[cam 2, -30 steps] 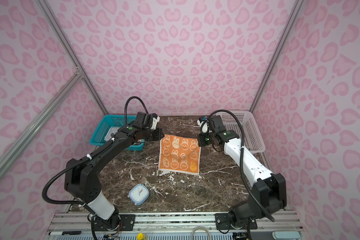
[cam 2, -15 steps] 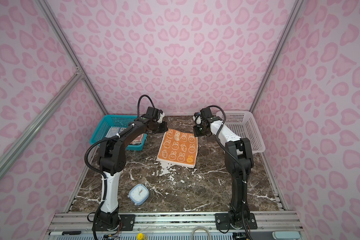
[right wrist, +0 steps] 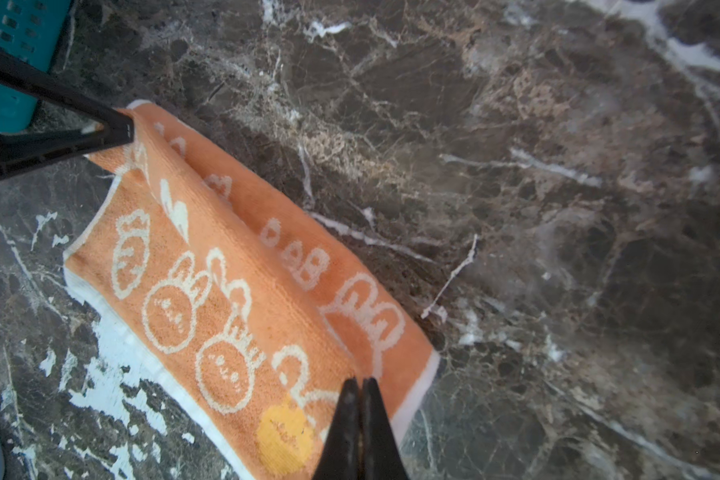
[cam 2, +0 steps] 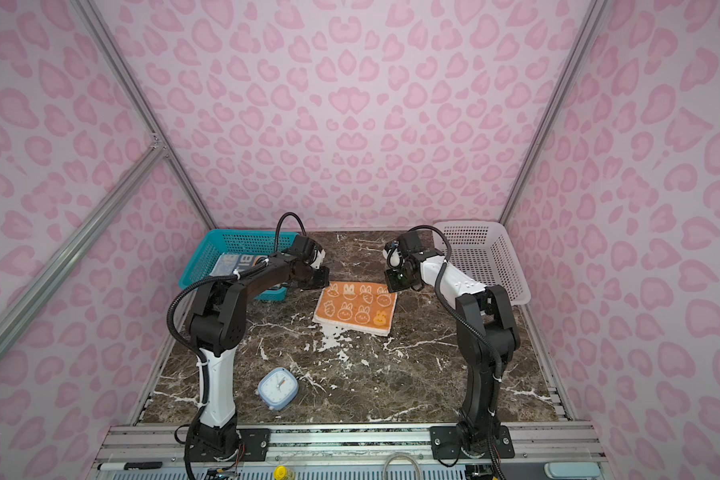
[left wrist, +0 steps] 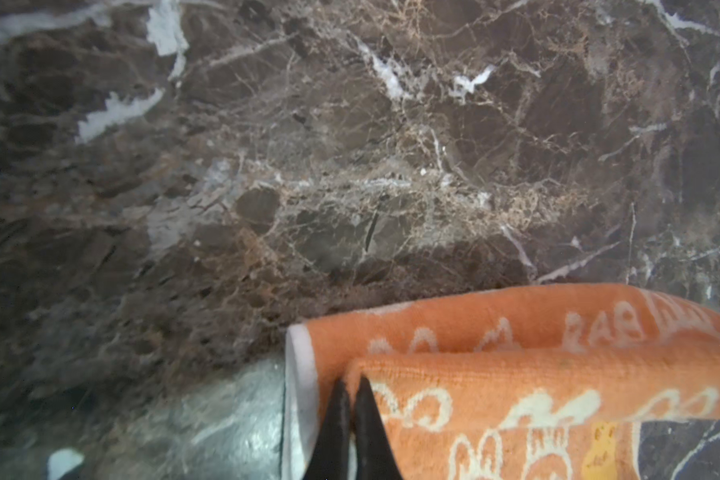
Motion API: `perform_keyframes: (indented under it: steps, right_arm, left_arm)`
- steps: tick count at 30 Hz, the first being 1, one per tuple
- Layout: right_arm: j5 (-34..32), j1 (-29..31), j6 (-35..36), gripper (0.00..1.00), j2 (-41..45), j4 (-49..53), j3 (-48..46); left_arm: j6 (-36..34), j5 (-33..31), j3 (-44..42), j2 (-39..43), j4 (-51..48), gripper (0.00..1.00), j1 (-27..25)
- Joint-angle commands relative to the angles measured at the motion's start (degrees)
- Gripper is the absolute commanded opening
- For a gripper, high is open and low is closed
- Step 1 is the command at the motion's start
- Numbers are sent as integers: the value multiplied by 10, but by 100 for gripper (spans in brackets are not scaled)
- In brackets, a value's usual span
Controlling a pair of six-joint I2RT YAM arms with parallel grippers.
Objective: Fold and stack the towels
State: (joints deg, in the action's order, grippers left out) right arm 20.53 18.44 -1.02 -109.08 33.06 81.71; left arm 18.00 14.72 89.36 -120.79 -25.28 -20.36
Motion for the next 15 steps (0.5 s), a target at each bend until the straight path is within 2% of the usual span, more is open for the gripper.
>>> perform_keyframes:
  steps: [1,8,15]
  right_arm:
    - [-16,8,-13,0,20,-19,-38]
    - [-19,25,-39,0,61,-53,-117]
    - [-23,36,-52,0,63,-70,-150]
  left_arm:
    - [9,-18,-18,52,22,3,1]
    - [23,-21,-73,95,30,4,1]
    - [48,-19,-132,121,49,3,-4]
